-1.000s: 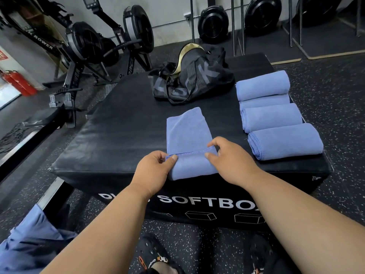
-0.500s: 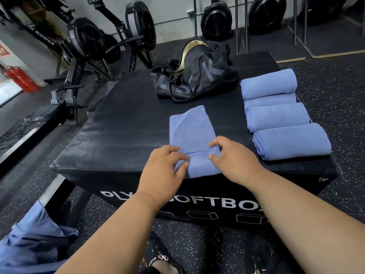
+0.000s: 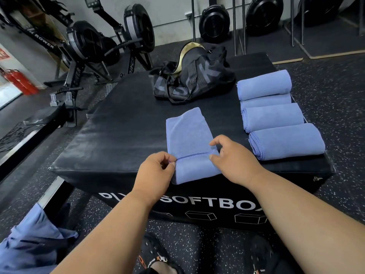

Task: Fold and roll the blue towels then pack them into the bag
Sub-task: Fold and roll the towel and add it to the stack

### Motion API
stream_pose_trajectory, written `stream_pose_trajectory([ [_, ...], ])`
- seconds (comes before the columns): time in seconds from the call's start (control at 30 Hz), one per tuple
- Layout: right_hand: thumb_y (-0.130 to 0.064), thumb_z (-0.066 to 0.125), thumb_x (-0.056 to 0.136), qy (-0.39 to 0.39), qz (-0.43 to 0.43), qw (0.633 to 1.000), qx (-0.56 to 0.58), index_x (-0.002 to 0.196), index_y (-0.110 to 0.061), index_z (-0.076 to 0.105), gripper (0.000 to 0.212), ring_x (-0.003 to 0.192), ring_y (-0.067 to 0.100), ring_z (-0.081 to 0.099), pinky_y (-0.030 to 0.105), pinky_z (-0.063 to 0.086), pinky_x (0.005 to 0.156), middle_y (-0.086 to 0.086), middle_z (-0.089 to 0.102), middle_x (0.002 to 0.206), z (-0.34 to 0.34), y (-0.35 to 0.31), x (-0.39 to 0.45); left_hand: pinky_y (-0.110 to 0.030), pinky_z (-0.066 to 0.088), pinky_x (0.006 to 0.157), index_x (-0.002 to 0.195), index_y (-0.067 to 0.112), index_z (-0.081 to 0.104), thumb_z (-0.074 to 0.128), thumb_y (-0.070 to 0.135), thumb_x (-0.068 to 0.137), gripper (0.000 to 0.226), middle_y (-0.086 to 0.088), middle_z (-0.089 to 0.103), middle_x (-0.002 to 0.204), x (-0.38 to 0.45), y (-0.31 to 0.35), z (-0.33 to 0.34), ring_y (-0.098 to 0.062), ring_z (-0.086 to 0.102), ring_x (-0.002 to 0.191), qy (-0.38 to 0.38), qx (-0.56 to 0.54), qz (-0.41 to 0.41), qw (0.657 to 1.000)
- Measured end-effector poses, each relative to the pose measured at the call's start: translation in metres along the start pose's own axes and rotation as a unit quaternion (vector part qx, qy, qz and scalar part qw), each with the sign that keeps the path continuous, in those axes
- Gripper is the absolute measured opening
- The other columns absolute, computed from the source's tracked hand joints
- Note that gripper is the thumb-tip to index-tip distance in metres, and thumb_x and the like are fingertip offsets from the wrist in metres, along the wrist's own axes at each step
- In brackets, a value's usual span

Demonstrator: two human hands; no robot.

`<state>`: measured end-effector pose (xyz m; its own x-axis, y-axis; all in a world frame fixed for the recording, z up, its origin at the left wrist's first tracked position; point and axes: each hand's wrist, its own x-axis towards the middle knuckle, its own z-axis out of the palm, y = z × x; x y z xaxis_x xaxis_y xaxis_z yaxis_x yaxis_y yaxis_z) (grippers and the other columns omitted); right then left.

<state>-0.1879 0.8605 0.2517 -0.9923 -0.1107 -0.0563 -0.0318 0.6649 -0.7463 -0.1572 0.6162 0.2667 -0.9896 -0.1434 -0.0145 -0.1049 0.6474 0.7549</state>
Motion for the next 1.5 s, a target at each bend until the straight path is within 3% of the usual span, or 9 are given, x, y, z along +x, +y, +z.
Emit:
stream_pose_trajectory([
  [0.2,-0.033,0.06,0.095,-0.013,-0.01,1.0,-0.007,0.115,-0.042,0.052,0.024,0.068,0.015,0.061,0.035,0.045,0.061,-0.005,0.061,0.072,-0.003,-0.001,0.0,-0.006,0.037,0.096,0.105,0.037,0.079,0.071,0.019,0.096,0.021,0.023,0.066,0.116,-0.004,0.002,0.0,-0.002,0.058,0.112,0.0,0.176,0.207,0.962],
  [0.43,-0.034,0.058,0.097,0.0,-0.003,1.0,-0.017,0.111,-0.039,0.056,0.015,0.071,0.007,0.056,0.03,0.037,0.06,-0.013,0.054,0.078,-0.002,-0.001,-0.001,-0.023,0.018,0.123,0.153,0.042,0.051,0.075,0.065,0.084,0.076,0.019,0.037,0.163,-0.011,-0.01,-0.004,-0.007,0.029,0.148,-0.126,0.263,0.201,0.935],
  [0.57,-0.032,0.062,0.098,0.031,-0.036,0.999,-0.025,0.114,-0.039,0.065,0.018,0.083,0.006,0.058,0.032,0.049,0.074,-0.012,0.052,0.1,-0.001,-0.001,-0.004,-0.033,0.034,0.12,0.154,0.041,0.048,0.089,0.04,0.075,0.089,0.012,0.045,0.161,-0.004,-0.016,-0.003,-0.02,0.043,0.141,-0.105,0.318,0.231,0.914],
  [0.8,-0.052,0.074,0.089,-0.026,-0.167,0.985,-0.026,0.125,-0.041,0.067,0.039,0.118,0.001,0.043,0.019,0.035,0.102,-0.031,0.05,0.126,-0.011,0.007,-0.011,-0.018,0.038,0.112,0.131,0.044,0.068,0.07,0.023,0.094,0.042,0.033,0.059,0.134,-0.008,-0.008,-0.012,0.004,0.051,0.129,-0.107,0.14,0.169,0.97],
  [0.97,-0.042,0.083,0.082,-0.022,-0.183,0.982,-0.041,0.12,-0.044,0.067,0.042,0.11,-0.001,0.049,0.022,0.041,0.099,-0.03,0.06,0.112,-0.008,0.007,-0.013,-0.029,0.051,0.096,0.101,0.016,0.073,0.067,0.018,0.099,0.006,0.012,0.067,0.101,-0.011,0.0,-0.02,-0.007,0.062,0.105,-0.103,0.015,0.111,0.988],
  [1.13,-0.04,0.075,0.089,-0.015,-0.129,0.989,0.074,0.1,-0.033,0.073,0.013,0.098,0.008,0.065,0.034,0.054,0.089,-0.013,0.07,0.1,-0.009,0.004,-0.009,-0.025,0.051,0.092,0.108,0.031,0.072,0.068,0.032,0.102,0.008,0.016,0.074,0.107,-0.009,-0.006,-0.015,-0.006,0.069,0.103,-0.086,-0.075,0.026,0.993],
  [1.27,-0.061,0.061,0.089,0.002,-0.089,0.993,0.082,0.095,-0.015,0.069,0.047,0.076,0.021,0.06,0.048,0.055,0.079,0.005,0.066,0.083,-0.001,0.006,-0.002,-0.024,0.05,0.087,0.108,0.034,0.069,0.062,0.039,0.105,0.01,0.014,0.077,0.102,-0.004,-0.008,-0.012,-0.003,0.07,0.097,-0.047,-0.079,0.006,0.996],
  [1.37,-0.048,0.067,0.097,0.034,-0.055,0.99,0.128,0.11,-0.031,0.069,0.022,0.068,0.011,0.058,0.037,0.052,0.073,0.002,0.064,0.075,0.003,0.007,0.003,-0.029,0.053,0.093,0.114,0.034,0.068,0.063,0.04,0.104,0.013,0.013,0.078,0.104,0.003,-0.008,-0.008,-0.004,0.071,0.1,-0.026,-0.117,-0.013,0.993],
  [1.5,-0.042,0.068,0.097,0.054,-0.038,0.99,0.122,0.139,-0.051,0.052,0.046,0.073,0.01,0.064,0.035,0.054,0.076,-0.005,0.064,0.072,0.008,0.003,0.006,-0.038,0.057,0.095,0.117,0.039,0.067,0.064,0.049,0.101,0.019,0.008,0.078,0.101,0.011,-0.011,0.0,-0.01,0.073,0.099,0.0,-0.126,-0.034,0.991],
])
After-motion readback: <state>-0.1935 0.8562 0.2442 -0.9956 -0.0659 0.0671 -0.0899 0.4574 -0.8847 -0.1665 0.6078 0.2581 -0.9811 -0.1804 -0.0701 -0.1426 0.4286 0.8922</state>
